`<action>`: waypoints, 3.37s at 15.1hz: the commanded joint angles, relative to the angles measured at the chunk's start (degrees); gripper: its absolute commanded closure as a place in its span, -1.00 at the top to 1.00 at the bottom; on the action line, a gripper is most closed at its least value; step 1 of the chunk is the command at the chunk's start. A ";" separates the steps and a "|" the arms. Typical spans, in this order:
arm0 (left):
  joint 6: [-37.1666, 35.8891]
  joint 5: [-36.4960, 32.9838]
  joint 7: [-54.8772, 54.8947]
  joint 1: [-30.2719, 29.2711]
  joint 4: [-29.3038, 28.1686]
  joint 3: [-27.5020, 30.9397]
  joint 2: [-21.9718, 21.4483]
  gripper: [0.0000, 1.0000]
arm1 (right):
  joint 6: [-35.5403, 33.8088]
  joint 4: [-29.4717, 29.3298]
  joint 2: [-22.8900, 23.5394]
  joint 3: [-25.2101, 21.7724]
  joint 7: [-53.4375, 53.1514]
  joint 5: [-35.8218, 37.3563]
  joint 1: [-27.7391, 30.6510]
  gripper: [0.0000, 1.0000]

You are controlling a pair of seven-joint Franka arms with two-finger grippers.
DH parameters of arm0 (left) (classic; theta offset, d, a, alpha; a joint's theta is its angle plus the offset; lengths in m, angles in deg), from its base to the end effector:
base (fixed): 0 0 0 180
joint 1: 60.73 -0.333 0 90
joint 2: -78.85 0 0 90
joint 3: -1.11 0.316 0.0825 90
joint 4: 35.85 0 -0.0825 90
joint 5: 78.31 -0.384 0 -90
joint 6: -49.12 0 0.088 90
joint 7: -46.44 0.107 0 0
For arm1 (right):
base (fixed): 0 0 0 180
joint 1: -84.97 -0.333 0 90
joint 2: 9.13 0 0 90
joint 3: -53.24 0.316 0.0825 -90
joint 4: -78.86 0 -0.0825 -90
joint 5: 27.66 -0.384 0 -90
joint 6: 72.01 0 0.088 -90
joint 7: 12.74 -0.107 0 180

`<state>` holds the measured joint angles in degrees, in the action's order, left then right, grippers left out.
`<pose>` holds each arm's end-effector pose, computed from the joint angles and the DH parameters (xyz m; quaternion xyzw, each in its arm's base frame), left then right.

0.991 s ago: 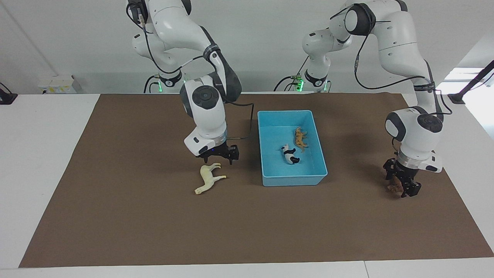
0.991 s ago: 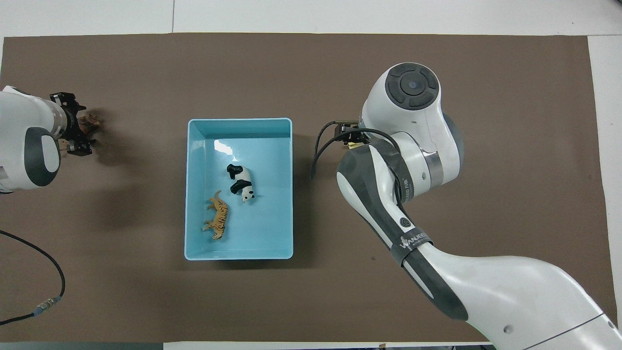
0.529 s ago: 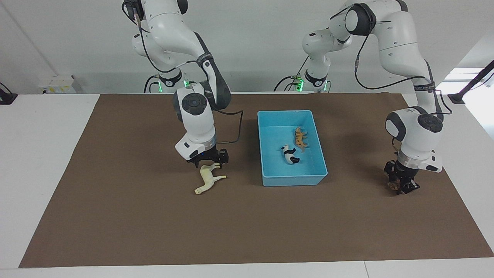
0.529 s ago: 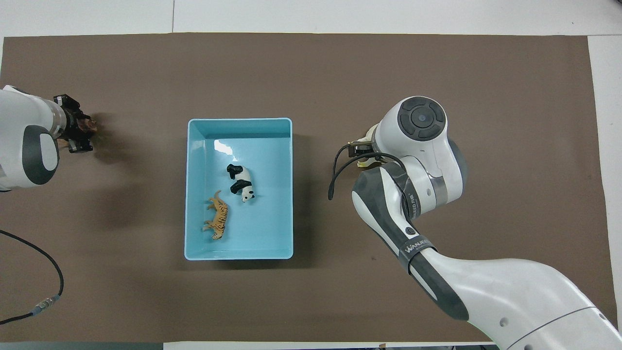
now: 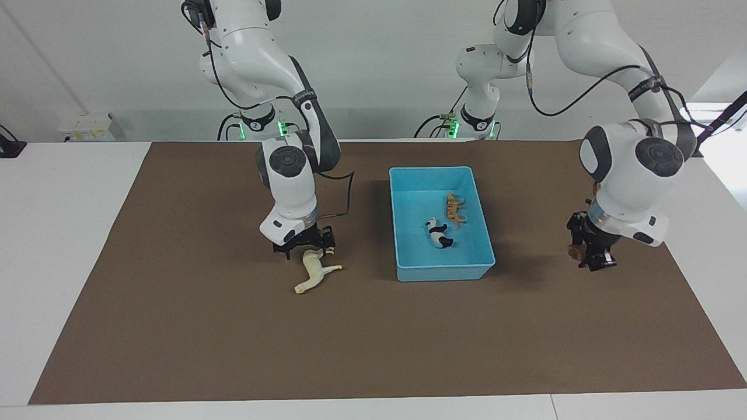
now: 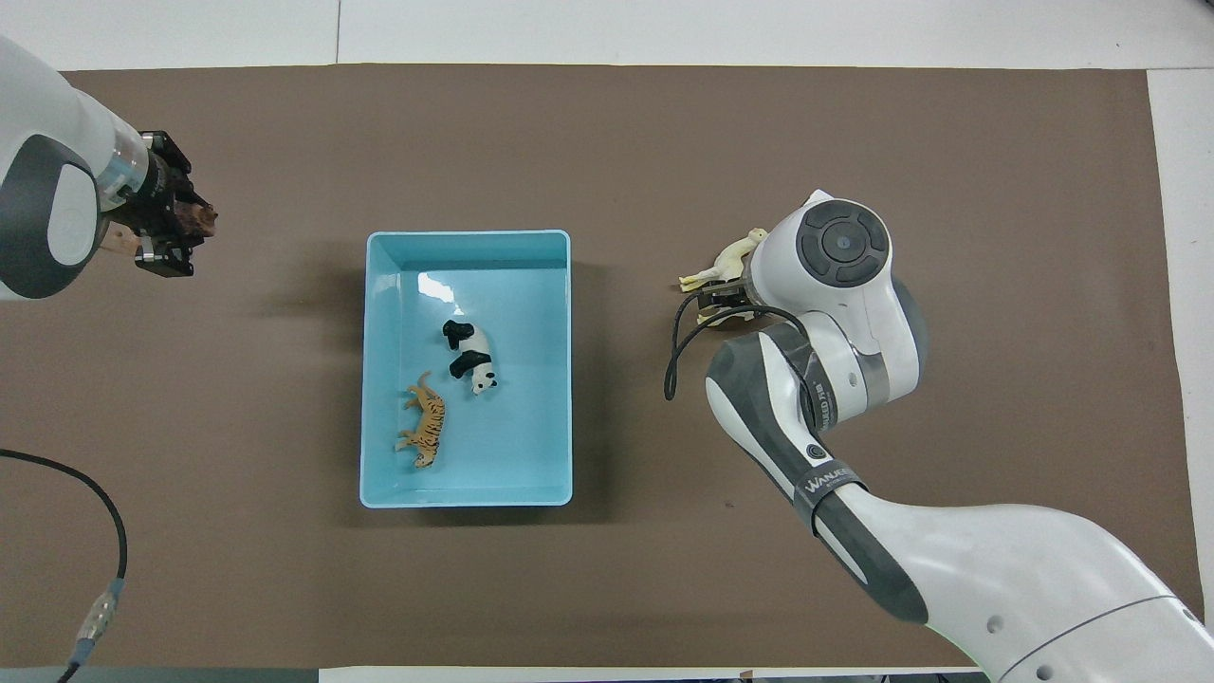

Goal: Put all toys into storage box
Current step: 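Release the deer with the right gripper while the left gripper grasps the horse, then drop the horse with the left gripper while the right gripper grasps the llama, then carry the llama into the box and release it with the right gripper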

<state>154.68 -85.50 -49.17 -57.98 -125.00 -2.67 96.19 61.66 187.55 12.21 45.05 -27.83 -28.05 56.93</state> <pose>0.6483 -0.0595 0.4725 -0.7229 -0.6891 -0.0344 0.0377 0.5942 0.2201 0.3145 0.9982 0.0449 0.0391 0.0120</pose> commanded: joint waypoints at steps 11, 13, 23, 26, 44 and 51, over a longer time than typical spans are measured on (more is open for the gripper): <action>14.06 3.67 -7.93 24.93 -26.87 0.62 -14.53 0.90 | 8.96 3.28 1.42 0.54 4.28 1.26 0.27 1.00; 13.71 3.67 -5.91 23.97 -26.26 0.88 -14.44 1.00 | 9.41 3.28 1.78 0.54 4.28 1.35 0.18 0.97; 6.33 3.58 18.20 12.65 -23.18 1.14 -20.59 1.00 | -1.55 -2.85 1.60 0.54 4.20 1.26 0.18 -1.00; 1.51 3.58 37.54 7.72 -18.80 1.14 -20.07 1.00 | -8.75 -7.77 0.55 0.72 3.67 0.83 0.09 -1.00; -16.09 6.30 93.50 0.76 -8.41 1.23 -16.55 1.00 | -1.75 -13.85 0.90 3.35 -24.96 -15.17 -22.23 0.98; -13.72 6.22 93.59 0.76 -8.33 0.62 -16.38 1.00 | -6.13 -15.70 -2.87 1.69 -36.06 -15.00 -18.21 1.00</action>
<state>140.69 -80.15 43.20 -56.38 -134.46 -1.52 79.07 58.31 171.56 12.43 47.07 -63.48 -42.15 35.62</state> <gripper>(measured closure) 0.000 0.000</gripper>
